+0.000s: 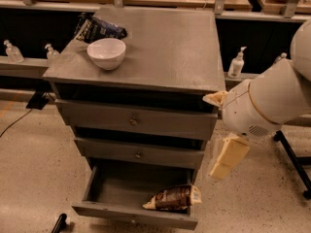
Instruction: Pick brown chip bag from bottom drawer and place on counter
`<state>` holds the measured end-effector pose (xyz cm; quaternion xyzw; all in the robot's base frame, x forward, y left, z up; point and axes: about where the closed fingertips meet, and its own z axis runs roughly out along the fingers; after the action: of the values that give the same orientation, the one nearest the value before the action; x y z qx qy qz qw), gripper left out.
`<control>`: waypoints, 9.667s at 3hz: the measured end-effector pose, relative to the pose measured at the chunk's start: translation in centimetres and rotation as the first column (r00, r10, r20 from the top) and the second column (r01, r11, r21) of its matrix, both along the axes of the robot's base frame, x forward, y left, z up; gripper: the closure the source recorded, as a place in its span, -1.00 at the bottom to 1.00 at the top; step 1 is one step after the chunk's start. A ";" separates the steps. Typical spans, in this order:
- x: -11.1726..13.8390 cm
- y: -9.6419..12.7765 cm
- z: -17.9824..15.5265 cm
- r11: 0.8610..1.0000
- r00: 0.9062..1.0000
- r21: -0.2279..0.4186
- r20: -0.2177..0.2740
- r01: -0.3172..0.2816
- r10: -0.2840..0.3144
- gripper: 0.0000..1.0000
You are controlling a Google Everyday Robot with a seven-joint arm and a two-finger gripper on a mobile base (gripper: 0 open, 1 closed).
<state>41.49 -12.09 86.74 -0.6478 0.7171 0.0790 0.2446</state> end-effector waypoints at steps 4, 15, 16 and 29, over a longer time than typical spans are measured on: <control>1.4 -9.5 -24.6 0.972 0.993 -0.233 -0.101 0.032 -0.057 -1.00; 10.3 -0.9 -60.8 0.994 0.992 0.011 0.052 -0.111 0.111 -0.68; 11.3 -0.7 -62.7 0.994 0.993 0.007 0.048 -0.108 0.107 -0.20; 5.8 -3.1 -11.1 0.882 0.739 -0.038 0.530 -0.469 0.416 1.00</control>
Offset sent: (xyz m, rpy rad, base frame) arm 0.0125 -0.1273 -0.3044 -0.3880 0.1102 -0.0455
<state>47.27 -15.14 75.61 -0.7832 0.4435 -0.0096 0.4358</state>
